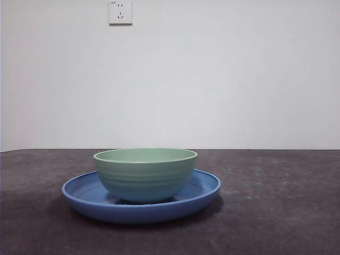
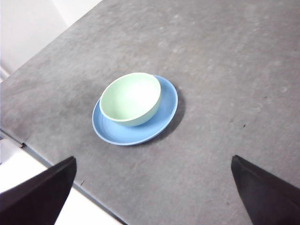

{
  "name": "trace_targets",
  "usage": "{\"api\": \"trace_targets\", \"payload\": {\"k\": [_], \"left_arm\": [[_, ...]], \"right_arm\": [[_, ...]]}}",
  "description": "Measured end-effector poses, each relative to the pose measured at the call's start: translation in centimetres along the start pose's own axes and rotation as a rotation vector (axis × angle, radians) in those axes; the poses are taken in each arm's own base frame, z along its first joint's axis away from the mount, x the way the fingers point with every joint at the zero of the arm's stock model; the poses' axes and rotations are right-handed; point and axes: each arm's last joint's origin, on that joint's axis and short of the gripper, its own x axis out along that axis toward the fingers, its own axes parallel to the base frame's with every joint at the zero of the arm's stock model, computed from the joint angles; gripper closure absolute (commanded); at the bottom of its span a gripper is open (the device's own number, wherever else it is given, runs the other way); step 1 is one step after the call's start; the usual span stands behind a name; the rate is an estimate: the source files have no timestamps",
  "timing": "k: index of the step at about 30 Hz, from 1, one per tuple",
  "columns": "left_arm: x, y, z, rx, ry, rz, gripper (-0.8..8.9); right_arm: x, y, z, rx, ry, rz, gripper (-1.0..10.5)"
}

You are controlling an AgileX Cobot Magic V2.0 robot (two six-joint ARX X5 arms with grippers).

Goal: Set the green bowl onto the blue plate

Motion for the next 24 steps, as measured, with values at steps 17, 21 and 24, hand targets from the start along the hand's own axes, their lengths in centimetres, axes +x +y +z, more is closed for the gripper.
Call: {"api": "trace_targets", "payload": {"k": [17,21,24], "left_arm": [[0.00,0.00,0.00,0.000,0.000,0.000,7.87],[0.00,0.00,0.00,-0.001,0.000,0.000,7.94],[0.00,0.00,0.00,0.000,0.000,0.000,7.94]], "right_arm": [[0.17,-0.01,0.20,-0.002,-0.019,0.008,9.4],[0.16,0.08,0.19,-0.003,-0.014,0.039,9.1],[0.16,0.08,0.19,-0.003,-0.014,0.040,9.1]]}}
